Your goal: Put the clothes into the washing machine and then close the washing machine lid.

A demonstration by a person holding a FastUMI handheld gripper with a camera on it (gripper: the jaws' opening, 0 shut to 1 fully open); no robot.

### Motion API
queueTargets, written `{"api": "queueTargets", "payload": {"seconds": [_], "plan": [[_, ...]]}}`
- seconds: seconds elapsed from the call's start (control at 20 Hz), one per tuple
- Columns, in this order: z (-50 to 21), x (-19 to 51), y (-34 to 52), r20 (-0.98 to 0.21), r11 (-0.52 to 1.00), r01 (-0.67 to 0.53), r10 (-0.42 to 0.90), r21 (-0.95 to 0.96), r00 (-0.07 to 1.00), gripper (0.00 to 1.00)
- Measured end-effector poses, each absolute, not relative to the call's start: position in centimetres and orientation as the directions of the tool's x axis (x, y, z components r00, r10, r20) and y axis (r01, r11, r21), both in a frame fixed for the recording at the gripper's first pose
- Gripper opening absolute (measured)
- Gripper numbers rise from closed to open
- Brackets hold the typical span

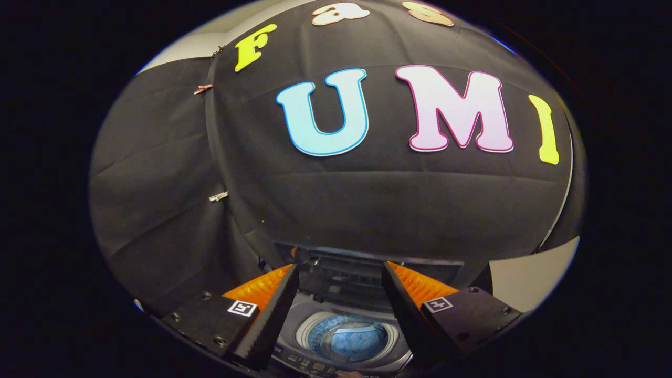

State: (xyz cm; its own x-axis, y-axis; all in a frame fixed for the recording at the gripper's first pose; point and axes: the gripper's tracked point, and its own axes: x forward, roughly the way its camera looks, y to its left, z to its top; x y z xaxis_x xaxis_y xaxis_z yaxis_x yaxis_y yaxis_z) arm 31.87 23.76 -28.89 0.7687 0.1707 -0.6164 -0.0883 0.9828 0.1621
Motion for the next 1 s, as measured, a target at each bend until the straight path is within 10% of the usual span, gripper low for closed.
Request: {"api": "queueTargets", "payload": {"seconds": [1.0], "plan": [[-39.2, 39.5, 18.7, -0.694, 0.987, 0.051, 0.068, 0.15, 0.717, 0.99]]}}
